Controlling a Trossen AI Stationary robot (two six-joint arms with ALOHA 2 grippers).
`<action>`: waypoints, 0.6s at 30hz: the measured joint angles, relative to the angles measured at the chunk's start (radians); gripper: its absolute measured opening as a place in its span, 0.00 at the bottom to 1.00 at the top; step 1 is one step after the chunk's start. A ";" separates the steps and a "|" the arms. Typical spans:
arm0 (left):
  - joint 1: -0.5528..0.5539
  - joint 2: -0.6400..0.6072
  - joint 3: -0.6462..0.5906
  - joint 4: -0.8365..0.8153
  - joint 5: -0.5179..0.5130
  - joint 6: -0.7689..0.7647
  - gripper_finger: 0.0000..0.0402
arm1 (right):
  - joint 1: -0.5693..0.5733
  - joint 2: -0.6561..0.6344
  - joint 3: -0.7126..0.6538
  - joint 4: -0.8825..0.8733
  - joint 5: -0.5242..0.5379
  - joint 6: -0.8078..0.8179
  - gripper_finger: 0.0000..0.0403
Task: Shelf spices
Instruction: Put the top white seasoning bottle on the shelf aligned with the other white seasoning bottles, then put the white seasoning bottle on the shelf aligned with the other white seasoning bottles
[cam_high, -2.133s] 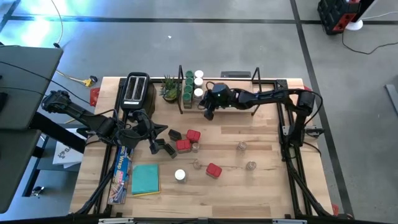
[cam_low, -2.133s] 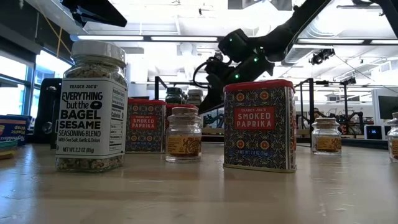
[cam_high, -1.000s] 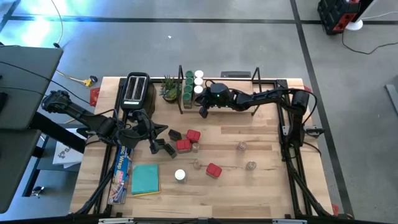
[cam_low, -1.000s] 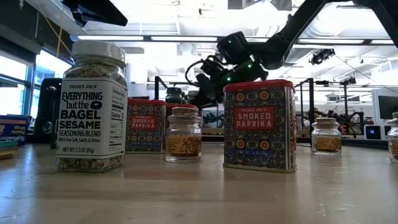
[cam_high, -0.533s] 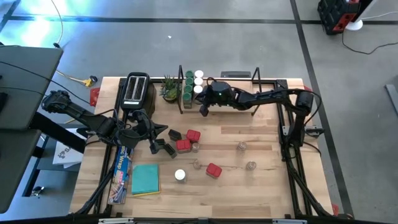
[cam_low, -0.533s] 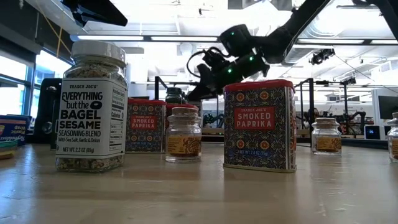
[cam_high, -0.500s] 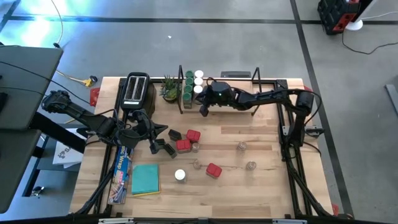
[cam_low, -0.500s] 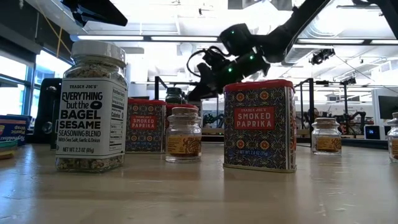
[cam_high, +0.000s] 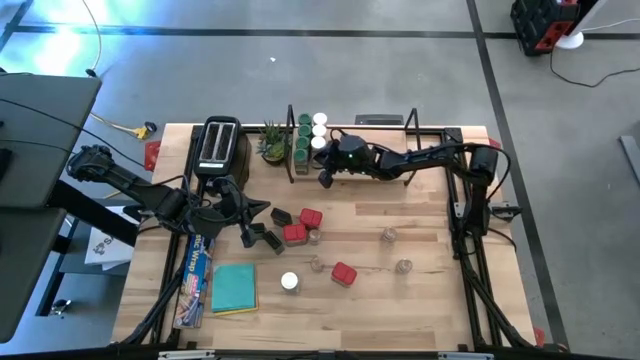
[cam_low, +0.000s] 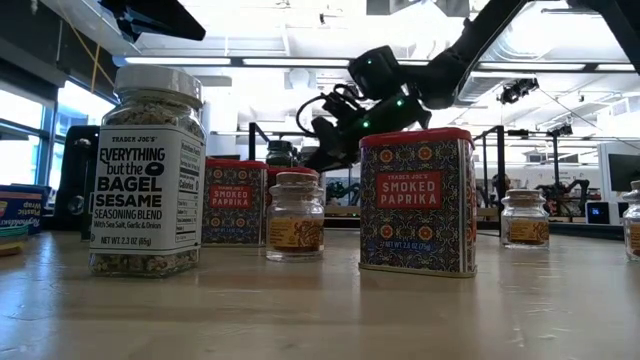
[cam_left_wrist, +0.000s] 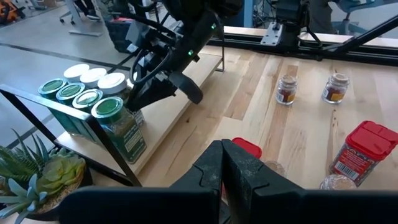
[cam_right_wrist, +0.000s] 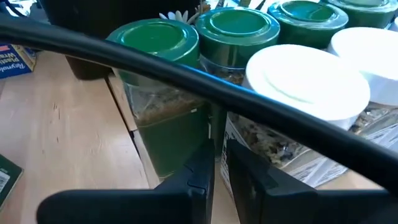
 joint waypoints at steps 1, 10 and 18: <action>0.000 0.000 0.000 0.000 0.000 0.000 0.01 | 0.000 0.000 0.000 0.001 0.000 0.000 0.10; 0.000 0.000 0.000 -0.002 0.000 0.000 0.01 | 0.067 -0.117 0.000 -0.140 0.027 -0.054 0.10; 0.000 0.000 0.000 -0.003 0.027 -0.001 0.01 | 0.334 -0.434 0.000 -0.623 0.242 -0.105 0.09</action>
